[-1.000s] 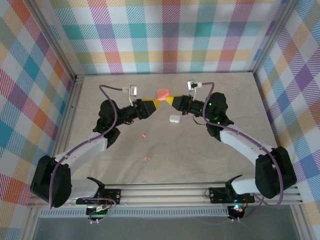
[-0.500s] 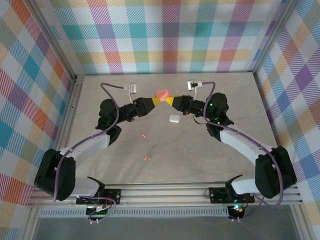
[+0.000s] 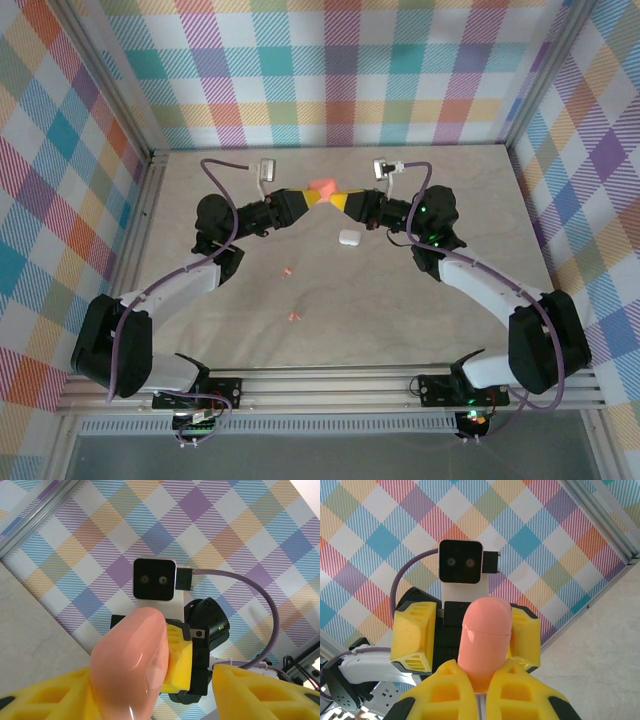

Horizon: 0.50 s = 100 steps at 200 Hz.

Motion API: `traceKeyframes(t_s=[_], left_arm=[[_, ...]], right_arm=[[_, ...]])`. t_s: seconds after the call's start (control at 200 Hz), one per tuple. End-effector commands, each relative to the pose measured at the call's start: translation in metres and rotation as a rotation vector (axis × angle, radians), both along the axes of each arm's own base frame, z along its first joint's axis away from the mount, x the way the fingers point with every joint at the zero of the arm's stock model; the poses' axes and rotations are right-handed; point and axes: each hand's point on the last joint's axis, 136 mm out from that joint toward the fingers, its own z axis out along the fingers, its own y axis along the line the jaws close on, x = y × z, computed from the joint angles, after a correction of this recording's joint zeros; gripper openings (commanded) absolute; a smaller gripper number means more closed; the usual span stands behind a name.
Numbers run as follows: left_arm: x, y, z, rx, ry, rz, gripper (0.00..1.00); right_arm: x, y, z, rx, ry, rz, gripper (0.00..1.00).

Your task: Insert wireless bluetooth earbuds into charging case

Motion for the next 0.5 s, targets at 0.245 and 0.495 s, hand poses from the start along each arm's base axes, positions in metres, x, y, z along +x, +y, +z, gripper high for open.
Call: traceKeyframes(t_s=[0.245, 0.495], left_arm=[[-0.013, 0.001, 0.023, -0.007, -0.088, -0.035, 0.38], [-0.022, 0.006, 0.027, 0.031, -0.119, -0.007, 0.24]], right_arm=[[0.003, 0.005, 0.010, -0.002, -0.032, 0.032, 0.00], [0.001, 0.006, 0.005, -0.021, -0.029, 0.037, 0.00]])
